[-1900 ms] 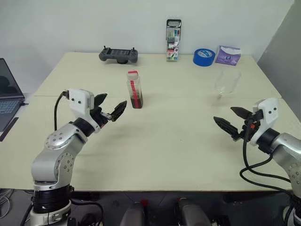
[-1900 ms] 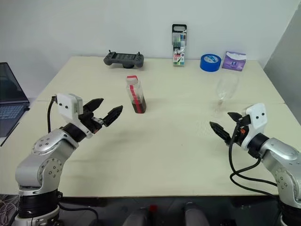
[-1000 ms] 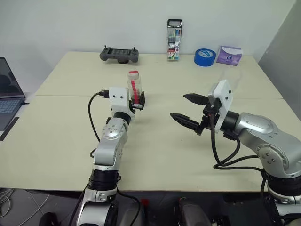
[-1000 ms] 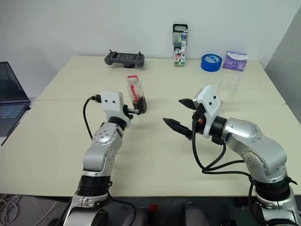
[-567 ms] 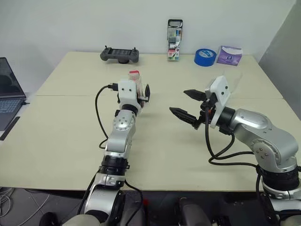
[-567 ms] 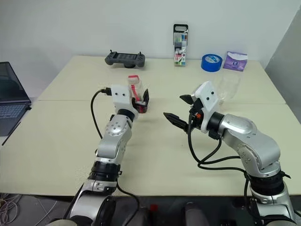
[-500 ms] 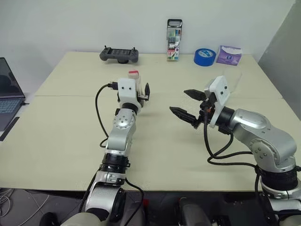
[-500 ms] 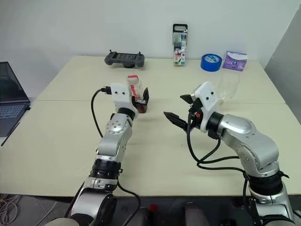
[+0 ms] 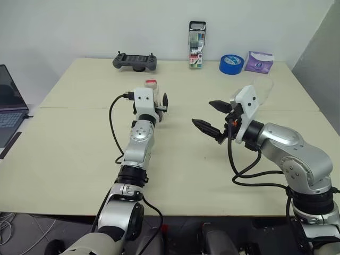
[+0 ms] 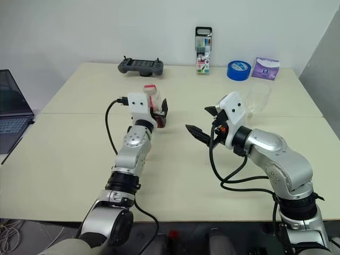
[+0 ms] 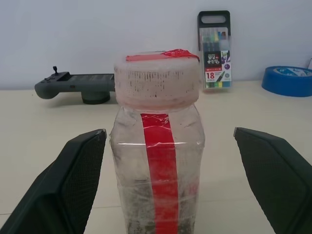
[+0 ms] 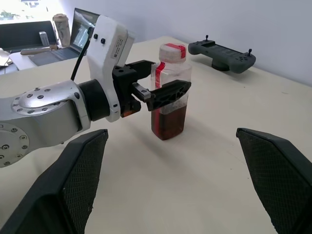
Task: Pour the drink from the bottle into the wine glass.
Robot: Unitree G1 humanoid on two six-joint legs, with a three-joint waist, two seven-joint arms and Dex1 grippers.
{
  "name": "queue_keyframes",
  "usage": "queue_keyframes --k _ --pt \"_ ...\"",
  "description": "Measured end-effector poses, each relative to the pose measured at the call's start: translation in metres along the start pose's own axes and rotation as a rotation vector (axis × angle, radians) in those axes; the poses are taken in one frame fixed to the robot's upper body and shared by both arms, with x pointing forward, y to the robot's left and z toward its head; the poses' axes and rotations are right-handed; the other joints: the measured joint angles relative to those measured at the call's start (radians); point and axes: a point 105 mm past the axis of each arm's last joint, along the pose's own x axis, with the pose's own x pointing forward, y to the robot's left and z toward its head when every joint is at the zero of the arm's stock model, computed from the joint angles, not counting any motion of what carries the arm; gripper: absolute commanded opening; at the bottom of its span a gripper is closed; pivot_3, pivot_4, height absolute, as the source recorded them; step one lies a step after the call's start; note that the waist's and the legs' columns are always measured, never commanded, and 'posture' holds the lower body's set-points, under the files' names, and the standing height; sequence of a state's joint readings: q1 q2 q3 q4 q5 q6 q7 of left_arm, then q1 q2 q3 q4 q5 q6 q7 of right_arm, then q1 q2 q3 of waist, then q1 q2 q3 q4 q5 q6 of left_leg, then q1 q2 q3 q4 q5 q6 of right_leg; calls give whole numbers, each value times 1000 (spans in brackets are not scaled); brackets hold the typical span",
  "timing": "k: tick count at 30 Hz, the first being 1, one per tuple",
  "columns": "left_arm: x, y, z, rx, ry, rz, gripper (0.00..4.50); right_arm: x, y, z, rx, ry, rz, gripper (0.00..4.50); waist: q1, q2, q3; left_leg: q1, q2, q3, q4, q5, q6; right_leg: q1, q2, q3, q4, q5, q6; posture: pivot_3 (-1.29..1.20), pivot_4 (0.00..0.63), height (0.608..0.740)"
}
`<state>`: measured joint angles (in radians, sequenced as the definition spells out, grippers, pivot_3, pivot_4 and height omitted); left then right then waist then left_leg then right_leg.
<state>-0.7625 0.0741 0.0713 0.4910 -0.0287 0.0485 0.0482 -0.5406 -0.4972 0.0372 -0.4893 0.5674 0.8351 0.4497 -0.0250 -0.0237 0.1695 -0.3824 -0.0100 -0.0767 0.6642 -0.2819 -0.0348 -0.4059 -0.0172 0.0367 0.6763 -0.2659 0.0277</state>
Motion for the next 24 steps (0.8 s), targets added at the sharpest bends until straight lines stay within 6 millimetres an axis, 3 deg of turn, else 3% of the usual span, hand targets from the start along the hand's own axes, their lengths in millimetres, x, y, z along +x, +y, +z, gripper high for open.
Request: queue_keyframes --k 22,24 --pt "19 -1 -1 9 -6 12 4452 0 2 -5 12 1 -19 4500 -1 0 0 0 0 0 0 0 0 0 0 0 0 0 0 0 150 740" --pt "19 0 -5 11 0 16 4063 0 3 -5 12 0 -18 4500 -1 0 0 0 0 0 0 0 0 0 0 0 0 0 0 0 150 740"
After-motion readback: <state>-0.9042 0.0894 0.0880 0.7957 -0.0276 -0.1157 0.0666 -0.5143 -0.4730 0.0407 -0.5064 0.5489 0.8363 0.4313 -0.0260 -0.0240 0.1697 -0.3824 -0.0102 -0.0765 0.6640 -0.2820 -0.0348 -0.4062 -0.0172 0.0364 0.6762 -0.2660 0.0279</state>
